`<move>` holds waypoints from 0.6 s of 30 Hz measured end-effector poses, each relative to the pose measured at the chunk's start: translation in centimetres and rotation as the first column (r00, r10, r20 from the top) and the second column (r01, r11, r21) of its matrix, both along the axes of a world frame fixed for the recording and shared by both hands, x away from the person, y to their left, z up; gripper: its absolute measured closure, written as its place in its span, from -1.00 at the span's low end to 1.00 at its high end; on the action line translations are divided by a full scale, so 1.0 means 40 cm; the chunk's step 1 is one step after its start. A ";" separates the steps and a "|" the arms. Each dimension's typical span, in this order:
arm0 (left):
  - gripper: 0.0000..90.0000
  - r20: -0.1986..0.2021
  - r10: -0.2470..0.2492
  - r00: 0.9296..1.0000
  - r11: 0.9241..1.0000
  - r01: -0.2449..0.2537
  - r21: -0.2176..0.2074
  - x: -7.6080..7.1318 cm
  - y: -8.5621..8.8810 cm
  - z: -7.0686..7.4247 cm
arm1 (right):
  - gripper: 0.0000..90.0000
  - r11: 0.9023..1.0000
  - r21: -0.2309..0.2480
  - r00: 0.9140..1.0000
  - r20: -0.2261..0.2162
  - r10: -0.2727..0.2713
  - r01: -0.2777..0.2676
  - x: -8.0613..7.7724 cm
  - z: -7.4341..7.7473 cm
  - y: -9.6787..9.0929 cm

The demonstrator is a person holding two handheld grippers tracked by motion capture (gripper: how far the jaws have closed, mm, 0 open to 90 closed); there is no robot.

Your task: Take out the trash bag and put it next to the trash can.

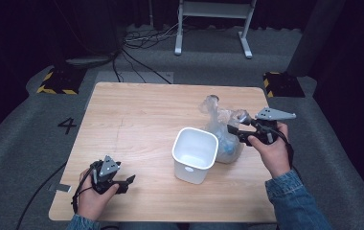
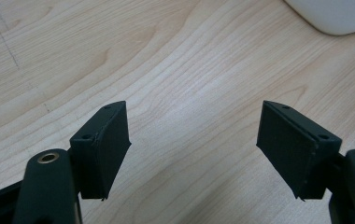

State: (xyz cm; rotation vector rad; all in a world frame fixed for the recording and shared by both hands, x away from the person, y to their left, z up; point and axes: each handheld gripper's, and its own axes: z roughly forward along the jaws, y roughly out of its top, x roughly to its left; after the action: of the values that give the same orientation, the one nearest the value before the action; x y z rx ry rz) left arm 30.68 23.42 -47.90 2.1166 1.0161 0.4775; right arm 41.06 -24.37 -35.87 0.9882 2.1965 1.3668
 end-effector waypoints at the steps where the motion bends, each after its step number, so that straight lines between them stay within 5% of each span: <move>1: -0.45 -0.001 0.002 1.000 1.000 -0.002 -0.001 -0.002 0.000 0.000 | -0.26 1.000 0.002 1.000 0.004 0.006 -0.006 -0.005 0.005 -0.002; 10: -0.45 0.009 0.007 1.000 1.000 -0.007 -0.008 -0.022 0.013 0.010 | -0.37 1.000 -0.017 1.000 0.008 0.015 -0.014 -0.081 0.040 -0.044; 18: -0.45 0.015 0.035 0.999 0.999 -0.035 -0.002 -0.045 0.039 0.015 | -0.37 0.999 -0.042 1.000 -0.009 0.005 -0.006 -0.148 0.033 -0.099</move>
State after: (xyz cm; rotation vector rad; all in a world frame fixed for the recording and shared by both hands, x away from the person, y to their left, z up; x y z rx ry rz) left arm 28.86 24.97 -47.31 2.0937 1.0458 0.5082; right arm 35.14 -28.33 -34.54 0.9758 2.2269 1.3150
